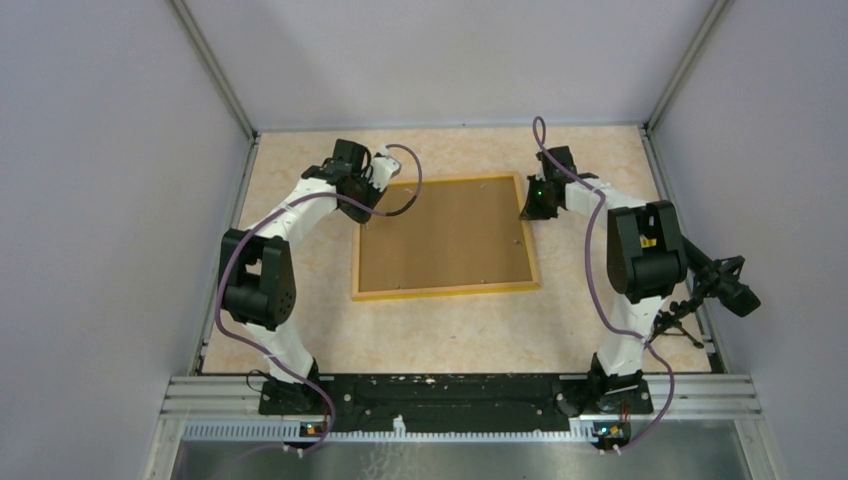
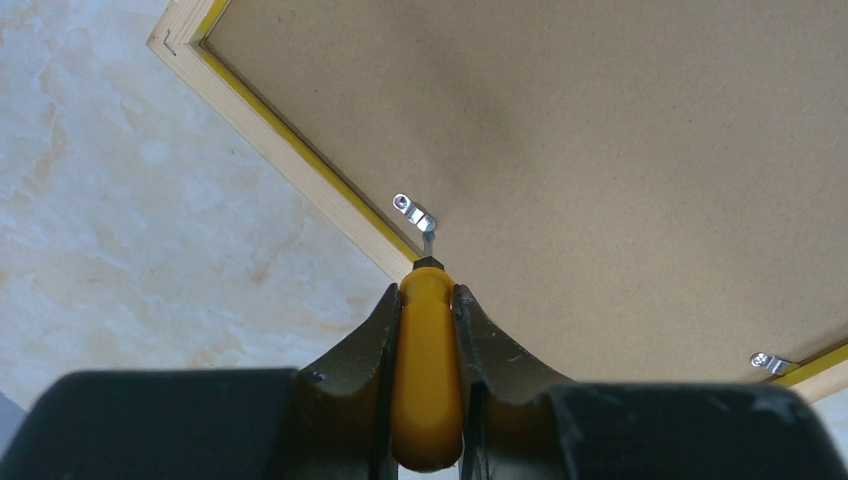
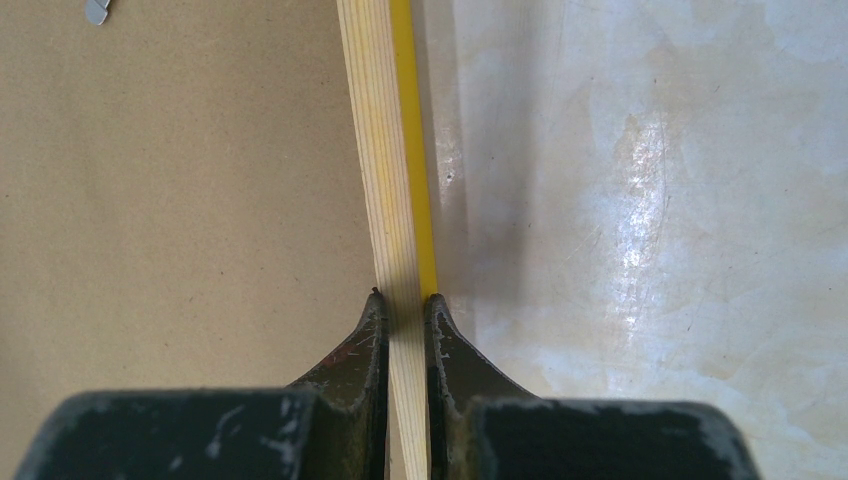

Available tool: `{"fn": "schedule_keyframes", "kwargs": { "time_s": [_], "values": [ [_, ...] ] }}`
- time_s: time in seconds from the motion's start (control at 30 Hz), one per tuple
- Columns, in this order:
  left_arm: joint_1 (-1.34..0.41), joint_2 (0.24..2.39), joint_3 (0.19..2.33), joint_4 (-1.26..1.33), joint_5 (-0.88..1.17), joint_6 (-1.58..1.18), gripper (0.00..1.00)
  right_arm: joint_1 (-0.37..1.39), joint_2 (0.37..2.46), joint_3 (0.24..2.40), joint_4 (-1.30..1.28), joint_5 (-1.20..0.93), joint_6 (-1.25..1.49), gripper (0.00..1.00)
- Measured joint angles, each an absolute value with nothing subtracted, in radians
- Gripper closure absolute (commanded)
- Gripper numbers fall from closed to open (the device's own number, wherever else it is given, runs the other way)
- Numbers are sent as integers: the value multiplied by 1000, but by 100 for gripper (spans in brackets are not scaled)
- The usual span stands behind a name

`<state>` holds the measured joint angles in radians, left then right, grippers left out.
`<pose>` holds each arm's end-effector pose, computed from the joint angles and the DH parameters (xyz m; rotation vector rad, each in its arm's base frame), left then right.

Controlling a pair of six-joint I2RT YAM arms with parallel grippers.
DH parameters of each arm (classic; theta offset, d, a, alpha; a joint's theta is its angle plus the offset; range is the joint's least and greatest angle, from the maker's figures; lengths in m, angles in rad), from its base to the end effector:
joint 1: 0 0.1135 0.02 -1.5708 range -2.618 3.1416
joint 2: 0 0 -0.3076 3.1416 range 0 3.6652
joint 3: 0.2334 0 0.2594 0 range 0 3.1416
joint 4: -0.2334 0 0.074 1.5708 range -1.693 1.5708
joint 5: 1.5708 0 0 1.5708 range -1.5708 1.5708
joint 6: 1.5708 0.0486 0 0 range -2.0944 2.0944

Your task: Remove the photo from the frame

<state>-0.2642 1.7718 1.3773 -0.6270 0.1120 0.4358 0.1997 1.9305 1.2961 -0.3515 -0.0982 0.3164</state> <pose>0.3860 -0.1100 0.2690 0.9244 2.4134 -0.0819 0.4251 0.0909 0.1981 0.1125 2.5799 0.3211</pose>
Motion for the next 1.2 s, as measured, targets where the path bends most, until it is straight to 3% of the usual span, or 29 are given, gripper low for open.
{"fn": "schedule_keyframes", "kwargs": {
  "time_s": [0.57,0.97,1.13,1.2],
  "values": [
    [-265,1772,1358,-524,181,342,100,200,1930,1296,-351,-99,316,100],
    [-310,1601,1342,-706,533,535,100,200,1930,1294,-351,-131,317,100],
    [-314,1562,1301,-764,550,533,100,200,1933,1296,-368,-178,300,80],
    [-295,1562,1291,-773,551,517,100,200,1932,1296,-391,-212,271,66]
  ]
}}
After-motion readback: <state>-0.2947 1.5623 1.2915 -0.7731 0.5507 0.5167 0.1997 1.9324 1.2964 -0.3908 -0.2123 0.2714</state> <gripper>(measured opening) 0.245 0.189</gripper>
